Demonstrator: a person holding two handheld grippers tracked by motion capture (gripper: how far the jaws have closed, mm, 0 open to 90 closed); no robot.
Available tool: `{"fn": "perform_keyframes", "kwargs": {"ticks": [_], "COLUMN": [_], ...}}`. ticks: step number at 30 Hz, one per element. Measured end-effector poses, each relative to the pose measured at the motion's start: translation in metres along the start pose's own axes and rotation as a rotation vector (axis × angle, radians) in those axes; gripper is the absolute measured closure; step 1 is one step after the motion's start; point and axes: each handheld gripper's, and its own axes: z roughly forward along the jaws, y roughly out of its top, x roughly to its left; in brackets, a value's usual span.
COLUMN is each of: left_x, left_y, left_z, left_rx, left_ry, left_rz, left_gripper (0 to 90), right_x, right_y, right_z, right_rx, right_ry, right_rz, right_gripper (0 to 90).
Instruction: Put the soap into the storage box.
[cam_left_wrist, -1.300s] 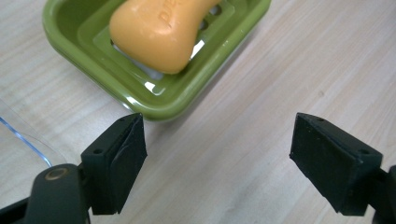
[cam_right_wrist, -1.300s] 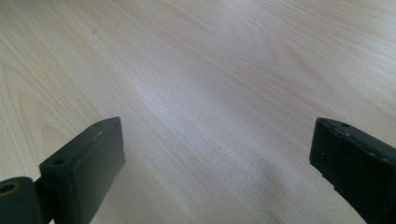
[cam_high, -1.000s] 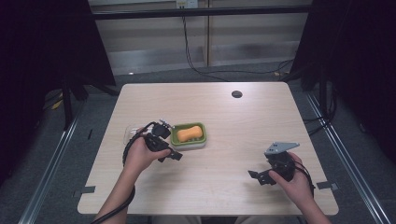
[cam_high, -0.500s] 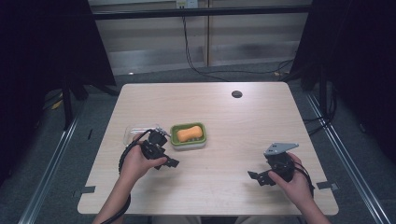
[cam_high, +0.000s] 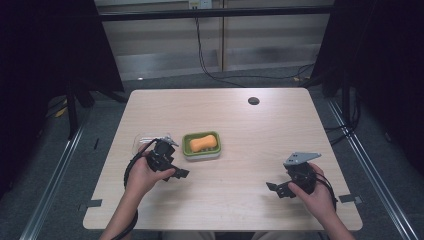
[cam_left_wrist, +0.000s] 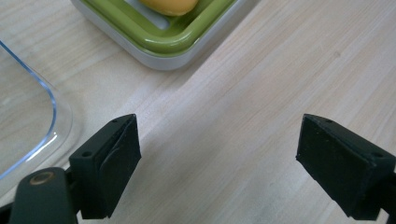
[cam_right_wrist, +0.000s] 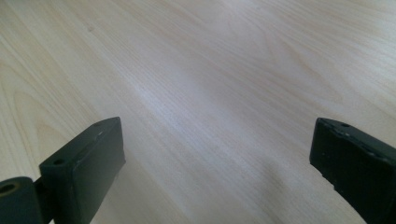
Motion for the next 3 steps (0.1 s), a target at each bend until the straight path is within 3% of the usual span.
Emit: {"fn": "perform_keyframes", "kwargs": {"ticks": [3], "left_x": [-0.0002], "left_y": [-0.0004], "left_z": [0.0033], "left_rx": [0.002], "left_ry": [0.018], "left_rz": [0.010], "left_gripper": [12.4], "right_x": [-0.0001], "right_y": [-0.0005], "right_z": [0.0007], "right_rx": [0.007], "right_ry": [-0.002], "right_rz": [-0.002], "right_gripper": [2.7]}}
